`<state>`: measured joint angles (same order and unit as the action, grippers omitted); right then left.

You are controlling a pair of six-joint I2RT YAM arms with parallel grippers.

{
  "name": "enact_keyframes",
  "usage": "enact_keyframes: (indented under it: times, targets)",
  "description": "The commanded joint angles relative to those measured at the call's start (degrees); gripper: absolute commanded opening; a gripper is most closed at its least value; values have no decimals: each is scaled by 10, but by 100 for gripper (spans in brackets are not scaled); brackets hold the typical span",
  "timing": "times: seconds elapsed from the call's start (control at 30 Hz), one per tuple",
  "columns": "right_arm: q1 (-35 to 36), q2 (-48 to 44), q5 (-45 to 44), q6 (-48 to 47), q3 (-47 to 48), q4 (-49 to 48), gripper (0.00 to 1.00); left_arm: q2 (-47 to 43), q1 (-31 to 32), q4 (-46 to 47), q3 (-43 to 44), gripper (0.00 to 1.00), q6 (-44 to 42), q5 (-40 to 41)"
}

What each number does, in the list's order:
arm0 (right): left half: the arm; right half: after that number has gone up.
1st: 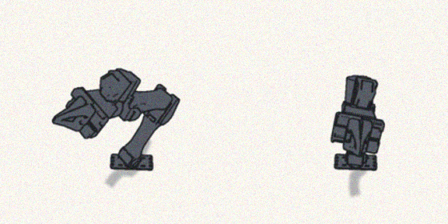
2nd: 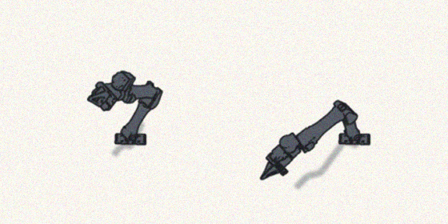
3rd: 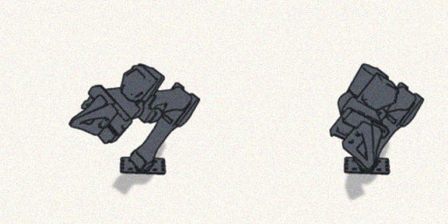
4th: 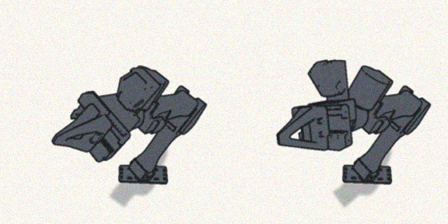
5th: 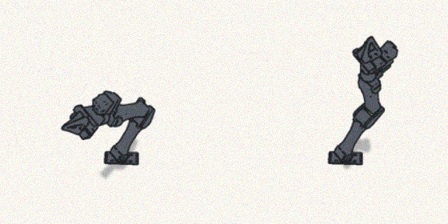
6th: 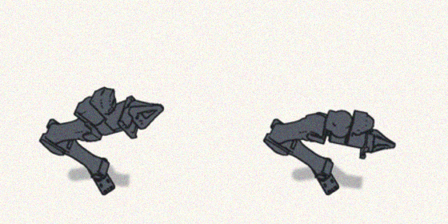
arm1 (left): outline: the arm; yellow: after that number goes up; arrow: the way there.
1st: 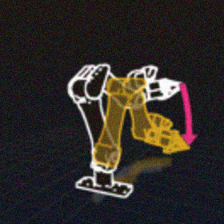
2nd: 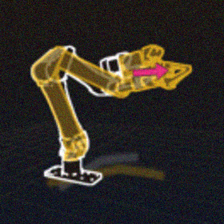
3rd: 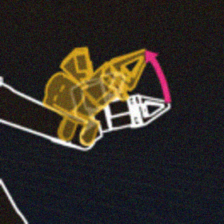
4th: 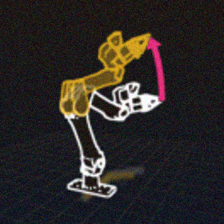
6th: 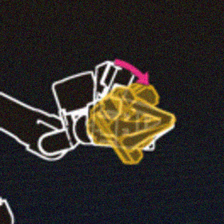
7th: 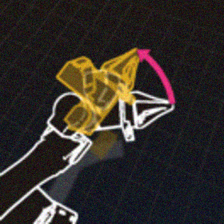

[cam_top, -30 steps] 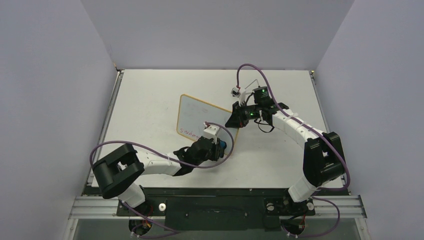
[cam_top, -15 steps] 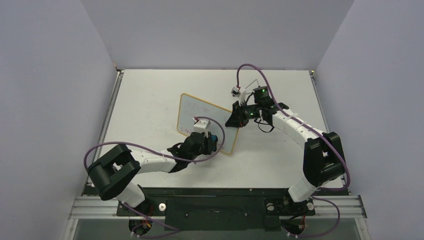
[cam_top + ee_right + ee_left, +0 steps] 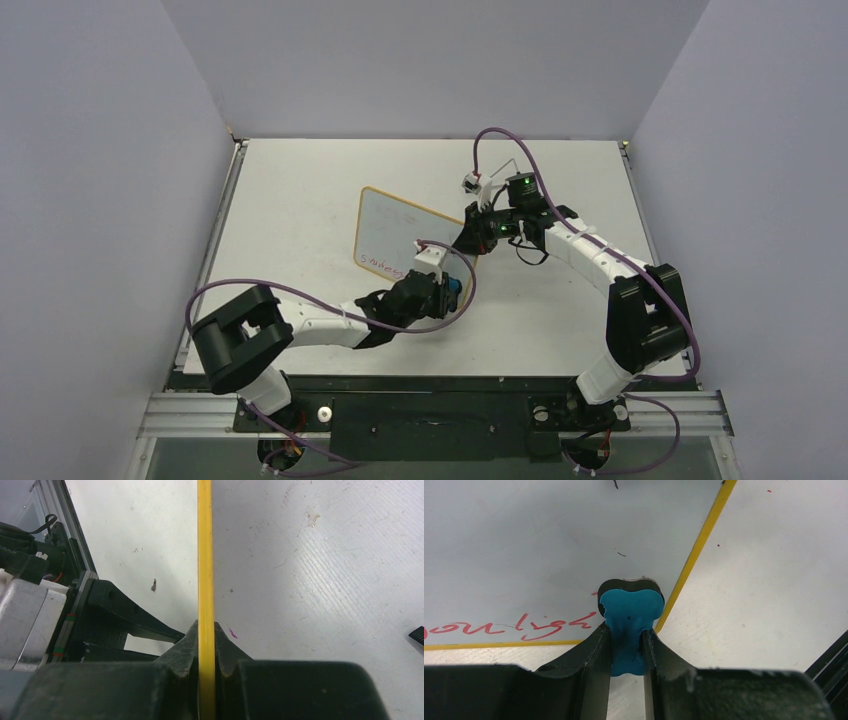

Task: Erase the whiteboard
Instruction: Erase the whiteboard at the center of the board.

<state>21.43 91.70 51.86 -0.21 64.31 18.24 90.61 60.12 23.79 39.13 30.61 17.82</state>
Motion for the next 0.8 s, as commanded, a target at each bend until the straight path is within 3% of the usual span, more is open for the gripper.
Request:
enact_keyframes:
  times: [0.0,0.2,0.5,0.77]
  targets:
    - [7,-9,14,6,8,16,0,-3,-32,15,-15,0,3,15]
    - [8,-8,15,6,7,16,0,-26,-69,22,-53,0,15,14]
    - [8,-8,14,6,7,17,0,25,-8,75,-21,0,-11,-50]
    - [7,-10,15,6,7,17,0,-1,-8,66,-40,0,-5,-24]
